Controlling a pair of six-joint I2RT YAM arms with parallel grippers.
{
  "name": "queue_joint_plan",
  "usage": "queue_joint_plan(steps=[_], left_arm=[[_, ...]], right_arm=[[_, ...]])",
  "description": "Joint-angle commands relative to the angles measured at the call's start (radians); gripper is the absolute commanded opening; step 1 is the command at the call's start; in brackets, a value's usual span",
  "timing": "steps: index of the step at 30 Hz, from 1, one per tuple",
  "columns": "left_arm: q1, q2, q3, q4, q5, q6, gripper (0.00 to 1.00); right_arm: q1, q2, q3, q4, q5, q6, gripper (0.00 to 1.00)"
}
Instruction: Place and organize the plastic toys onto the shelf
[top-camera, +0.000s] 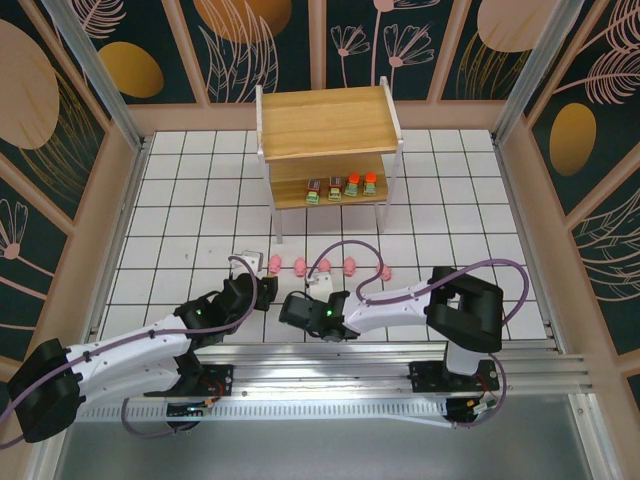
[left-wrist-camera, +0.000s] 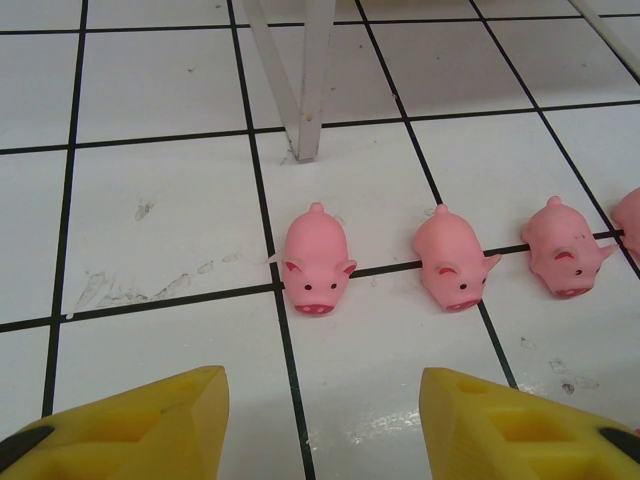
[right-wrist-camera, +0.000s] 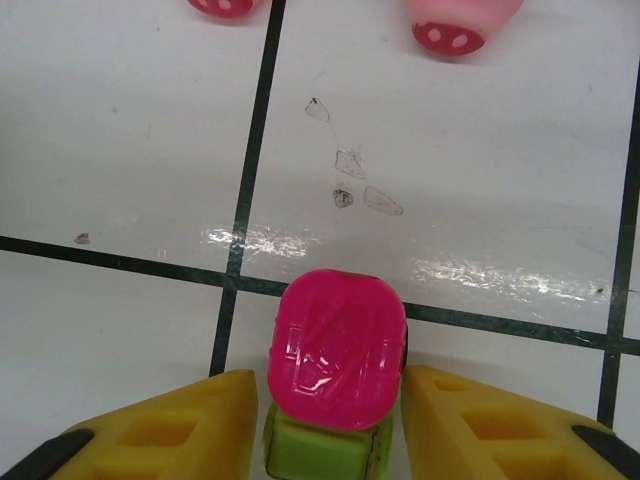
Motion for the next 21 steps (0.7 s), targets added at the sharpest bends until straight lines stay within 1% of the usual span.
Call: queue_joint_plan(steps=[1, 4, 10, 21], left_arm=[[-0.005, -0.013, -0.016, 0.023, -0.003, -0.006, 0.53], [-0.006, -0.012, -0.017, 0.023, -0.002, -0.006, 0.53], [-0.006, -0.007, -0.015, 0.024, -0.001, -0.006, 0.53], [-0.006, 0.003, -0.014, 0.027, 0.002, -0.005, 0.55]], right_arm=[[0.006, 0.018, 0.015, -0.013, 0.006, 0.025, 0.4], [0.006, 0.024, 0.015, -0.013, 0.004, 0.025, 0.38], [0.004, 0.037, 0.016, -0.019, 0.003, 0.027, 0.36], [0.003, 0.055, 0.018, -0.041, 0.0, 0.038, 0.36]])
